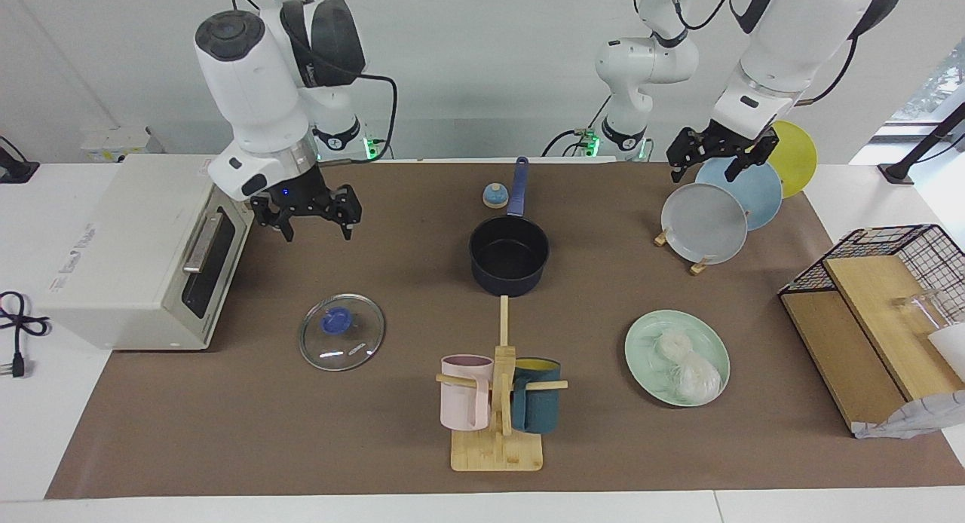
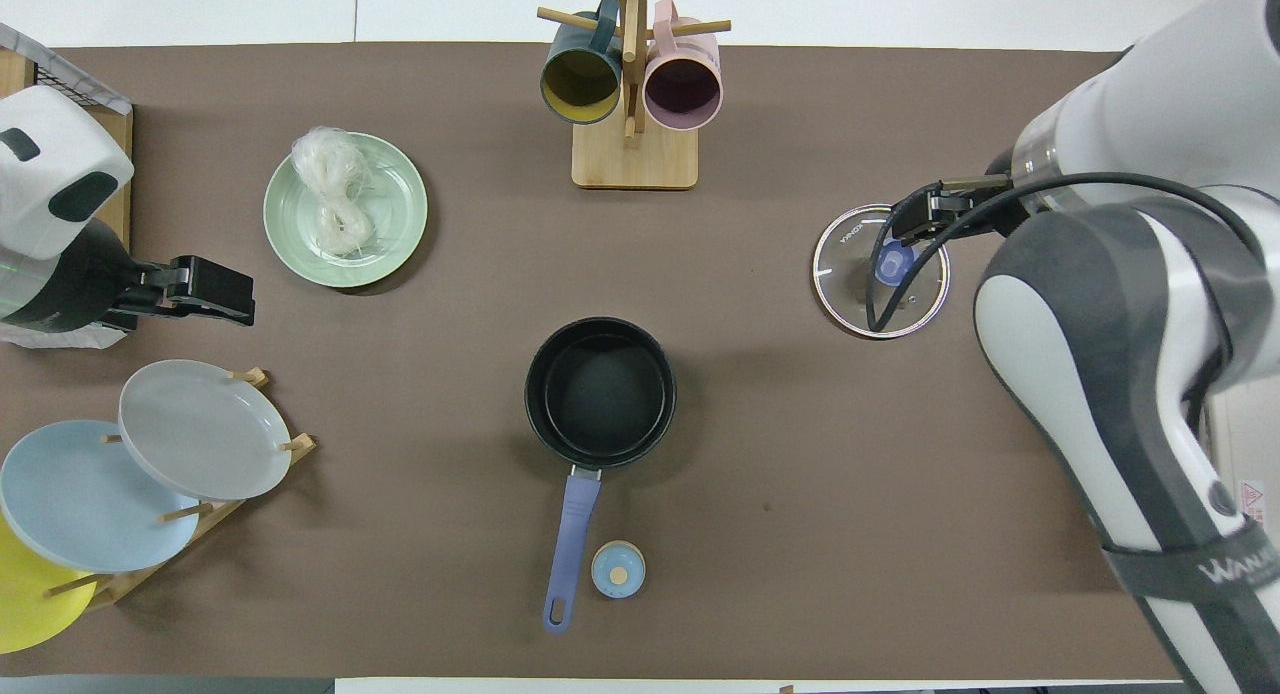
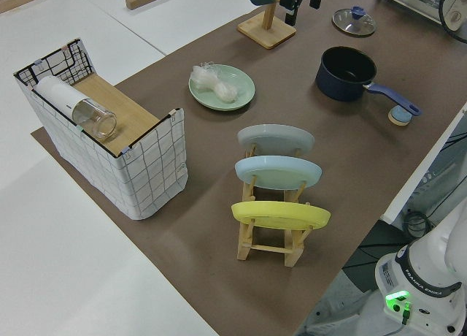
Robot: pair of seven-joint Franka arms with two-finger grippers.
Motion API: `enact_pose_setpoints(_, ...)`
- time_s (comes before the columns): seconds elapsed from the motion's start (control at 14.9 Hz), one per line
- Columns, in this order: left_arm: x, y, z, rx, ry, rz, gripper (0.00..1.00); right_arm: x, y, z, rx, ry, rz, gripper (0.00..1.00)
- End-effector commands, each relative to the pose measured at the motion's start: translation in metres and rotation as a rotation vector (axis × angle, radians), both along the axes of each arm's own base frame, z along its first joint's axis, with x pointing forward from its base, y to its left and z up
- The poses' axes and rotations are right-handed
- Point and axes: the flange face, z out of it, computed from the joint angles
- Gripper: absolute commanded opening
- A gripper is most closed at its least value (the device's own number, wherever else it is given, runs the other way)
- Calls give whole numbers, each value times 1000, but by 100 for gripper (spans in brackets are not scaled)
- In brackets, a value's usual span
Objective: Transfer vermicelli from plate to pot
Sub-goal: 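Lift the glass lid with the right gripper while the left gripper reaches the plate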
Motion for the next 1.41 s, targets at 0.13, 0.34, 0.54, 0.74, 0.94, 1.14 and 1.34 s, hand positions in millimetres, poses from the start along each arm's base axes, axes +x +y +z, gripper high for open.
enact_pose_setpoints(0.13,36,3,-30,-9,-61,22,100,15,-23,-79,17,-18,161,100)
enact_pose_setpoints(0.34,86,9,-101,-11,-32,41,100,18,-35,-117,15,-28,182,100)
enact_pose_setpoints(0.54,127,10,-162,-31,-61,60,100,22,-31,-157,11,-36,189,100)
enact_pose_setpoints(0.74,150,16,-217,-40,-69,113,100,15,-28,-187,8,-31,192,100)
enact_pose_setpoints(0.94,168,21,-250,-38,-89,134,100,15,-26,-201,7,-27,198,100)
enact_pose_setpoints(1.14,176,15,-266,34,-124,180,100,14,-25,-204,6,-22,199,100)
enact_pose_setpoints(1.34,182,18,-278,48,-179,251,100,14,-24,-209,6,-16,216,100)
